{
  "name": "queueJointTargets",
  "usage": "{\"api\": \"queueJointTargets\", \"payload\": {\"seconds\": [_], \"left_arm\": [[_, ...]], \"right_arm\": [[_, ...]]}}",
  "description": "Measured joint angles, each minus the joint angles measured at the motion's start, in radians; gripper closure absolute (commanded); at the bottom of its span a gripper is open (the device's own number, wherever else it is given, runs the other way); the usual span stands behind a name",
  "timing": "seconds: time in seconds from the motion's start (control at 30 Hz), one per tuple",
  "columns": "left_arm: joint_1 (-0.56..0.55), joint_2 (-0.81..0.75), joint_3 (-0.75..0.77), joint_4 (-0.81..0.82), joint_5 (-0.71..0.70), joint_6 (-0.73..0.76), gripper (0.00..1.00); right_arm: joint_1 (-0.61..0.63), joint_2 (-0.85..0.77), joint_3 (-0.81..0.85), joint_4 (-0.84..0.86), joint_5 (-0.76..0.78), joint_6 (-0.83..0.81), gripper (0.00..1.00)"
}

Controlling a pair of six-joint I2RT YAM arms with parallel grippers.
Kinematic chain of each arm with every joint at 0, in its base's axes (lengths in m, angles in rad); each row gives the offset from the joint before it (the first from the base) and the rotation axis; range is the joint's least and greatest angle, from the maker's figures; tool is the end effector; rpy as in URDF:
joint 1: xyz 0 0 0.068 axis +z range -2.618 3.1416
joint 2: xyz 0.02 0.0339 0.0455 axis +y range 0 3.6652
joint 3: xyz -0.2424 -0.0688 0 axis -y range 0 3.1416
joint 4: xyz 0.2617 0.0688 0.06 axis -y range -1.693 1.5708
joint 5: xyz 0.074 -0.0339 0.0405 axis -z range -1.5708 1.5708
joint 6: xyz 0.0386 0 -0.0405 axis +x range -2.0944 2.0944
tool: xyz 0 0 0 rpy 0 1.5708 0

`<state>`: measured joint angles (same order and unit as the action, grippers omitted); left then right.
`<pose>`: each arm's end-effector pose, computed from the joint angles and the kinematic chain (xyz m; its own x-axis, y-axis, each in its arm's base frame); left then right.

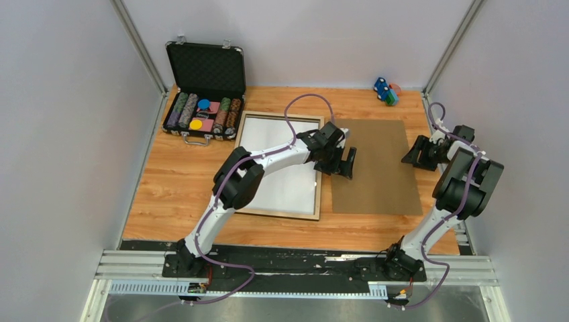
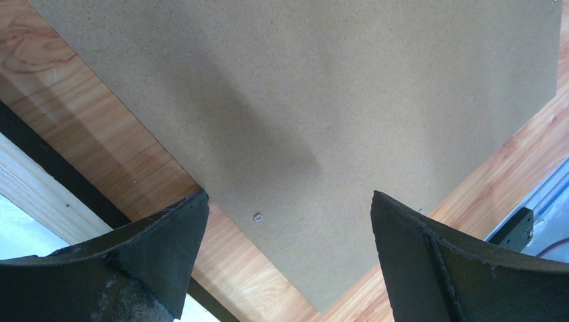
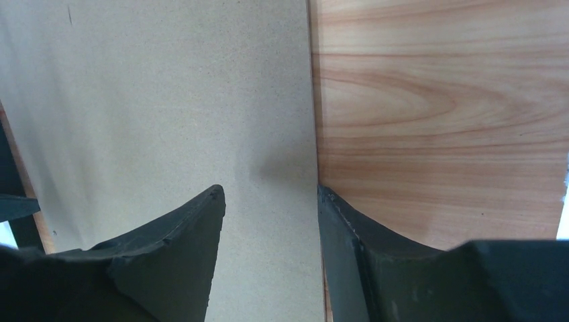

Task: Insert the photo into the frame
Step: Turn over the photo frame item at the center of the board.

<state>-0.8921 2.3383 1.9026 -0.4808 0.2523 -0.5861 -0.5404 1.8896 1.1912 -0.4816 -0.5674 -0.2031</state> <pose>0.3181 -0.4098 0.1435 -0.8847 0.2437 -0.3975 0.4319 0.7496 -0.5016 0.3327 -0.1754 0.1228 -0.8287 0.2988 -0.4733 0.0931 0.9074 0.4099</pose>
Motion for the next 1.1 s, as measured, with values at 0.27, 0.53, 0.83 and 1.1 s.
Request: {"api": "queueJointTargets", "payload": {"seconds": [0.27,0.53,0.83,1.1], "left_arm": [[0.005,0.003,0.000,0.003,0.016,-0.011,0.00],[0.012,0.005,0.003,0.001,0.040,-0.006,0.00],[0.019,0.005,0.003,0.000,0.080,0.027,0.00],[0.024,-0.014,-0.035,0.011,0.148,0.050,0.00]], "right_arm": [[-0.001,0.003,0.007,-0.014,-0.040,-0.035,0.51],[-0.018,-0.021,0.018,-0.049,-0.086,-0.071,0.58],[-0.006,-0.289,0.066,-0.160,-0.262,-0.068,0.58],[0.047,-0.473,0.071,-0.220,-0.373,-0.048,0.58]]}}
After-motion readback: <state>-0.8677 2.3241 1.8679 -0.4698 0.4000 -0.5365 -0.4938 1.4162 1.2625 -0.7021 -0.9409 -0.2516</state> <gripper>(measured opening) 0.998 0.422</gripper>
